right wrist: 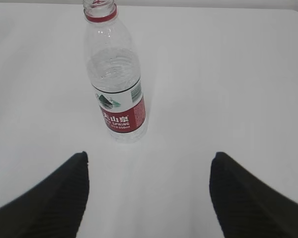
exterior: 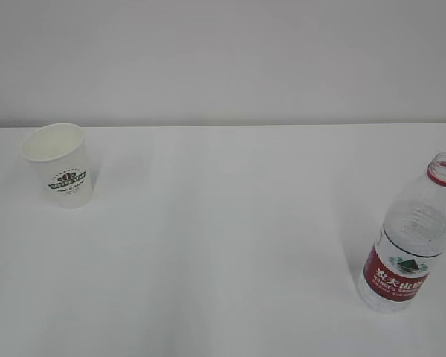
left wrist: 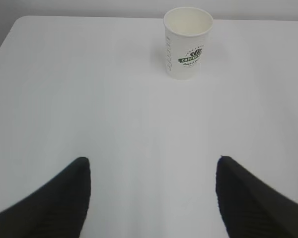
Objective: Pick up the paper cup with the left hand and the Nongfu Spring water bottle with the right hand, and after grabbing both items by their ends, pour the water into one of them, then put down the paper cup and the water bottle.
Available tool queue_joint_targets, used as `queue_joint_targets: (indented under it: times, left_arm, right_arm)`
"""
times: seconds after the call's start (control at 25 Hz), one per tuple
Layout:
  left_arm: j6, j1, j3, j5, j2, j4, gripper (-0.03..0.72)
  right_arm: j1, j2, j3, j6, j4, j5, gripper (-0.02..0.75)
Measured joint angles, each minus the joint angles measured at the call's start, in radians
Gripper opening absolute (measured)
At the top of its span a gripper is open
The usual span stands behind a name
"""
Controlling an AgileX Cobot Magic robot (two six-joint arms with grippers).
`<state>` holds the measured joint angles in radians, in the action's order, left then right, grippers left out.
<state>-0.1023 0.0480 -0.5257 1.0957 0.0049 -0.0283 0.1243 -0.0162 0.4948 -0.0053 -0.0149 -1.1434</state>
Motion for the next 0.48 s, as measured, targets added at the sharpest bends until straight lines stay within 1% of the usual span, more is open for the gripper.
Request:
queue_joint_targets:
  times: [0.32,0.48]
  left_arm:
    - [0.0,0.0,-0.045,-0.034,0.0,0.0,0.57]
    - [0.0,0.0,-0.046,-0.038,0.017,0.0,0.57]
  right_arm:
    - [0.0,0.0,0.038,0.0,0.0,0.009,0.569]
    - [0.0,0.0,0.048,0.0,0.0,0.061,0.569]
